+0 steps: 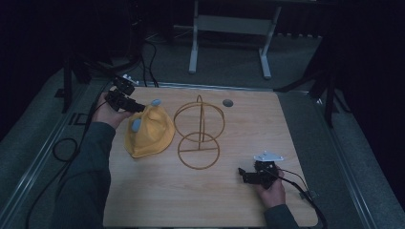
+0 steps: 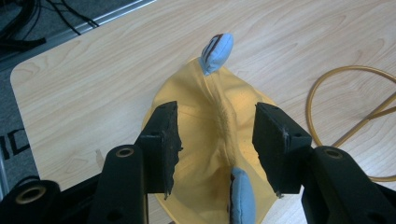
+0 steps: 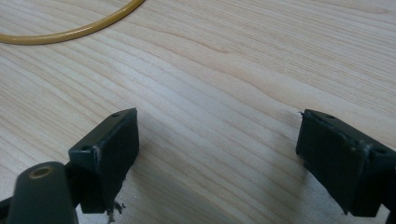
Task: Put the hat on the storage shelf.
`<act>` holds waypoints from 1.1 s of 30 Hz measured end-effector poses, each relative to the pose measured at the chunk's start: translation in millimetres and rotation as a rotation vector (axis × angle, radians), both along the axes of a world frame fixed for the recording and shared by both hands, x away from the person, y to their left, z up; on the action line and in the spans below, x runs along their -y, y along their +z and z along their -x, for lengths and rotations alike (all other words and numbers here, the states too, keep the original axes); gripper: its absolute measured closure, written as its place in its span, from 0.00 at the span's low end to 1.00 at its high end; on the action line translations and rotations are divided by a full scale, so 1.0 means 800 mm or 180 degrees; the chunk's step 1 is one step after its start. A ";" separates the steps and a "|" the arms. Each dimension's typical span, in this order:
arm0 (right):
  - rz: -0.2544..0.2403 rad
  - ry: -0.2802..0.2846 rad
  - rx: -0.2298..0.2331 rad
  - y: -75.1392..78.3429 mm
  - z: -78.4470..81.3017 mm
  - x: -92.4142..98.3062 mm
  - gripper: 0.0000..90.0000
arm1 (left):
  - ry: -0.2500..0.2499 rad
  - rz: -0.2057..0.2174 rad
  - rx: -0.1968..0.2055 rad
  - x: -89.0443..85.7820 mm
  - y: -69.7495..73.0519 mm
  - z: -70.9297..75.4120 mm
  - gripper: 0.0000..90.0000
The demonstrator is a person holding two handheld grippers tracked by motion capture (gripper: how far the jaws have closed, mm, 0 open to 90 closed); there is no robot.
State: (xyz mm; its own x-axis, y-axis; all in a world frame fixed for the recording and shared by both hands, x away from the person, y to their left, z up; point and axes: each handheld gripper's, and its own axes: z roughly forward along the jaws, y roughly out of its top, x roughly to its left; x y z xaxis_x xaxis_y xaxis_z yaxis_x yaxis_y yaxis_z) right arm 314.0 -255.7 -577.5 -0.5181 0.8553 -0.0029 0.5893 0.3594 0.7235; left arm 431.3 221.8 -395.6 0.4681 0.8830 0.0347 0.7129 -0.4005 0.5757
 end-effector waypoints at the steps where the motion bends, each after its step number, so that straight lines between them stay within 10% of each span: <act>1: 0.0000 0.0001 0.0000 0.000 0.000 0.000 0.15 | 0.0003 0.0007 -0.0003 0.000 0.000 0.000 0.57; 33: 0.0001 0.0001 0.0001 0.000 0.000 0.000 0.14 | -0.0040 -0.0019 -0.0325 0.012 -0.017 -0.022 0.67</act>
State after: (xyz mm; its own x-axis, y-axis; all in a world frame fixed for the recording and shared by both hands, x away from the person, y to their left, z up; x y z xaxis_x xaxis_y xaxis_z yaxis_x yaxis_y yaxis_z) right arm 314.0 -255.7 -577.5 -0.5184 0.8552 -0.0033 0.5889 0.3598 0.7237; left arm 449.1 211.9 -409.2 0.4806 0.8769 -0.0087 0.7626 -0.4130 0.4978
